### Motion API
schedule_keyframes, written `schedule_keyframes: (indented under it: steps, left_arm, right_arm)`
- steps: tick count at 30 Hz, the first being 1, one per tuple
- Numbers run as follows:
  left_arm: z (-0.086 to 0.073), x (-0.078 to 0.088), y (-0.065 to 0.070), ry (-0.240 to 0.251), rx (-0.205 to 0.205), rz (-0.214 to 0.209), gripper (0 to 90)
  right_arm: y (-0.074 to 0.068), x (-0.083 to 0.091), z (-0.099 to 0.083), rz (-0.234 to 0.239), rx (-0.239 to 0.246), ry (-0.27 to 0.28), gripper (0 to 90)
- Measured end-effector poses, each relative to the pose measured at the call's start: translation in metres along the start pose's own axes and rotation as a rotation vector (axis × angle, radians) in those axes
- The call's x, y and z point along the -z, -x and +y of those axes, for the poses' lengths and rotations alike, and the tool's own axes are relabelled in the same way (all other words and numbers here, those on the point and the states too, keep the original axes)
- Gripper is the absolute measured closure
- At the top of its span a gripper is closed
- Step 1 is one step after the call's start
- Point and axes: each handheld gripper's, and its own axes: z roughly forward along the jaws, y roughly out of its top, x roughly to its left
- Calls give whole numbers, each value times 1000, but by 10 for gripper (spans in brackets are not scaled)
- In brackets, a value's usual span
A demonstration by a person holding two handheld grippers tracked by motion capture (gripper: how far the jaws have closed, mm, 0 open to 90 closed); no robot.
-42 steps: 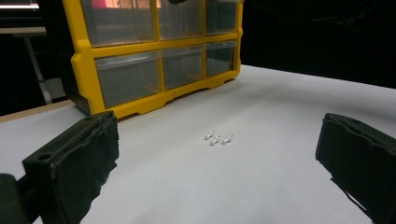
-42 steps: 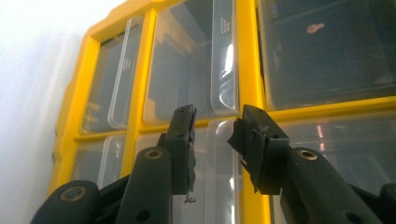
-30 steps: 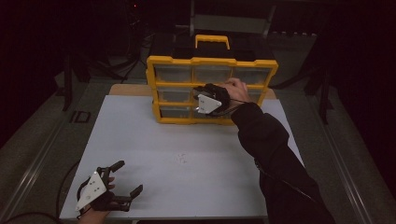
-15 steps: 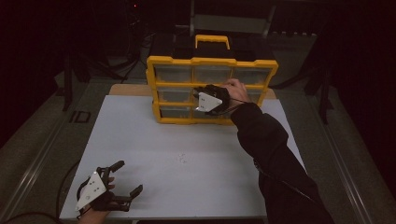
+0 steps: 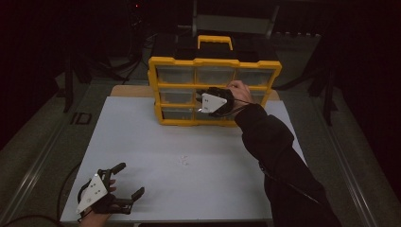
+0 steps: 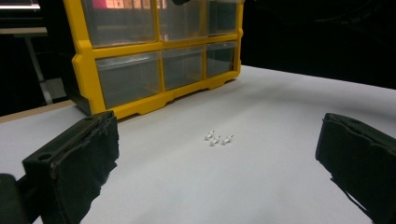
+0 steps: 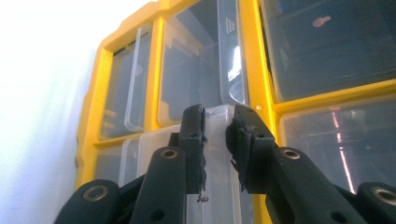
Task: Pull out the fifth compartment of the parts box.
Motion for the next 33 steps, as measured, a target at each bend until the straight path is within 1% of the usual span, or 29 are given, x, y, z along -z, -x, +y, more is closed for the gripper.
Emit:
schedule_keyframes:
  steps: [3, 10, 19, 20, 33]
  left_arm:
    - [0, 0, 0, 1, 0, 0, 0]
    - [0, 0, 0, 1, -1, 2, 0]
    - [0, 0, 0, 1, -1, 3, 0]
    - [0, 0, 0, 2, 0, 3, 0]
    - [0, 0, 0, 1, 3, 6, 0]
  right_arm:
    - [-1, 1, 1, 1, 2, -1, 747]
    - [-5, 5, 5, 7, -16, 0, 747]
    - [-8, 9, 7, 11, -14, 1, 747]
    - [-8, 10, 8, 18, -21, 5, 746]
    - [-17, 21, 14, 31, -33, 25, 746]
